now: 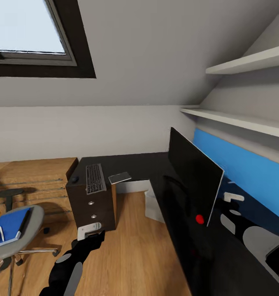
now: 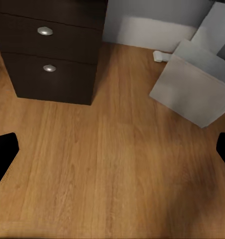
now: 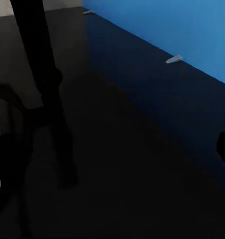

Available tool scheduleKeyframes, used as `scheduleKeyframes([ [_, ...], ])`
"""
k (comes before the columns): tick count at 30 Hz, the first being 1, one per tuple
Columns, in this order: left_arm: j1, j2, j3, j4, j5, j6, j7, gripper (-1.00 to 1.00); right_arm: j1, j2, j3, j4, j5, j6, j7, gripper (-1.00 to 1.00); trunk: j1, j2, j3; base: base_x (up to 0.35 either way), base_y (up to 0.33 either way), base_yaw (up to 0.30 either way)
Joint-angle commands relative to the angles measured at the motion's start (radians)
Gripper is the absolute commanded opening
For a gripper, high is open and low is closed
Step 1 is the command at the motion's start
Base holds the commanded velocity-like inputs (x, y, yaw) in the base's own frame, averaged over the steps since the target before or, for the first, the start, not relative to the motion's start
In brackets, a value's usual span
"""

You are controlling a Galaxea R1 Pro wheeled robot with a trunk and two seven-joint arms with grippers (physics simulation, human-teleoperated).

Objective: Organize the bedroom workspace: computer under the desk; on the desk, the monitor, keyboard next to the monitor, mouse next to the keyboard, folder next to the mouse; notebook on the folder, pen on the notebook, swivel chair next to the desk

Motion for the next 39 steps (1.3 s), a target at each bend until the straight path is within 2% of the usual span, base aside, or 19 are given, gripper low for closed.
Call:
scheduleKeyframes([
  [1,-0.001,0.0,-0.001,-0.001,0.01,0.003,0.009,1.0,0.0,0.006,0.009,-0.001,-0.001,-0.001,-0.004,1.0,0.0,-0.001,-0.001,0.0,0.0,0.267],
  [4,-0.001,0.0,-0.001,-0.001,0.01,0.003,0.009,1.0,0.002,0.018,0.008,-0.001,0.02,-0.001,0.001,1.0,0.0,-0.001,-0.001,0.0,0.0,0.268],
  [7,-0.001,0.0,-0.002,-0.001,0.01,0.003,0.009,1.0,0.006,0.047,0.008,-0.001,0.062,-0.002,0.005,1.0,0.0,-0.001,-0.001,0.0,0.0,0.274],
  [13,-0.001,0.0,-0.001,-0.001,0.01,0.003,0.009,1.0,0.008,0.082,0.008,0.001,0.076,-0.003,0.005,1.0,0.0,-0.001,-0.001,0.0,0.0,0.276],
  [27,-0.001,0.0,-0.001,-0.001,0.01,0.003,0.009,1.0,0.008,0.085,0.007,0.001,0.072,-0.042,0.001,1.0,0.0,-0.001,-0.002,0.0,0.0,0.261],
  [39,-0.001,0.0,-0.002,-0.001,0.01,0.003,0.009,1.0,0.008,0.086,0.004,0.002,0.073,-0.044,-0.004,1.0,0.0,-0.001,-0.003,0.0,0.0,0.01],
])
